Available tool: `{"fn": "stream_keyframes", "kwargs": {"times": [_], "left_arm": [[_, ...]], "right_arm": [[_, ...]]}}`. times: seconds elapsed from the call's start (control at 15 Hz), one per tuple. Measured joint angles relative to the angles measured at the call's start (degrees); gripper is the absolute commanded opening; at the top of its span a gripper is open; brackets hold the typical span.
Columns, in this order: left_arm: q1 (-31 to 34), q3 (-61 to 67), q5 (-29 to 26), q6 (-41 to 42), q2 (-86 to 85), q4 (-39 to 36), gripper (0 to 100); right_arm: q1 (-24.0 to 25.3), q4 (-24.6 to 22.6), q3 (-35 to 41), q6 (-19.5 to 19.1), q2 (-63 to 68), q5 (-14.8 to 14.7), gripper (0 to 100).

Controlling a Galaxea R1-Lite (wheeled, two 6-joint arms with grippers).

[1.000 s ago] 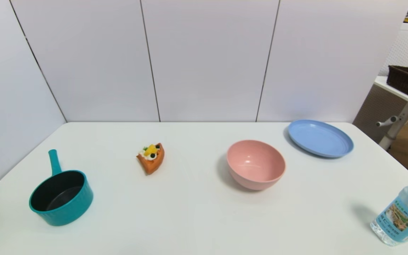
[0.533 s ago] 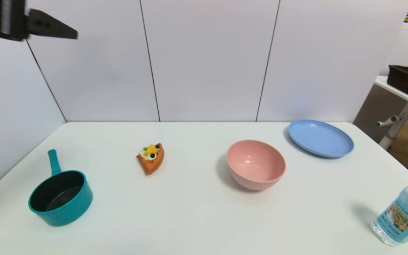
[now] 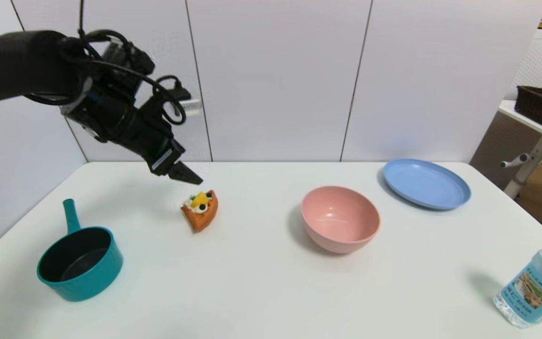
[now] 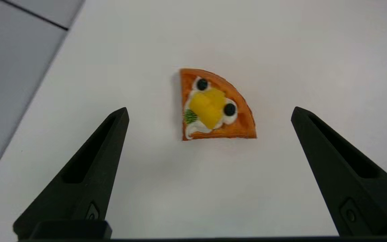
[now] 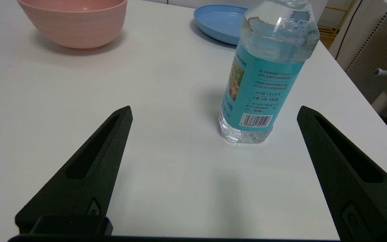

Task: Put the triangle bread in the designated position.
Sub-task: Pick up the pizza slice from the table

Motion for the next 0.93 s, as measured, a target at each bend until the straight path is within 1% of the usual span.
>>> {"fn": "stream_keyframes", "kwargs": {"times": [0.07,0.13,0.2,0.27,0.4,0.6,0.67,0.8,0.93], "left_arm": [[0.00,0.02,-1.60,4.17,1.90,3.79,100],[-0.06,0.13,-1.79,6.67,3.35,7.08,100],[-0.45,0.22,-1.02,6.78,4.55,9.12,100],[-0.91,0.26,0.74,4.83,5.47,9.28,100],[-2.18,0.26,5.84,-1.84,6.52,7.79,100],[-4.35,0.20,16.34,-16.26,7.24,0.77,100],[-4.77,0.17,18.29,-21.38,7.57,-1.50,100],[-5.30,0.15,18.02,-30.62,8.34,-5.05,100],[-5.85,0.15,15.41,-35.34,8.77,-4.52,100]], "right_arm": [[0.00,0.02,0.00,0.00,0.00,0.00,100],[0.00,0.00,0.00,0.02,0.00,0.00,100],[0.00,-0.01,0.00,0.05,0.00,0.02,100],[0.00,-0.01,0.00,0.02,0.00,0.02,100],[0.00,-0.01,0.00,0.02,0.00,0.02,100],[0.00,0.00,0.00,0.02,0.00,0.00,100],[0.00,0.00,0.00,0.02,0.00,0.00,100],[0.00,0.00,0.00,0.02,0.00,0.02,100],[0.00,-0.01,0.00,0.02,0.00,0.02,100]]}}
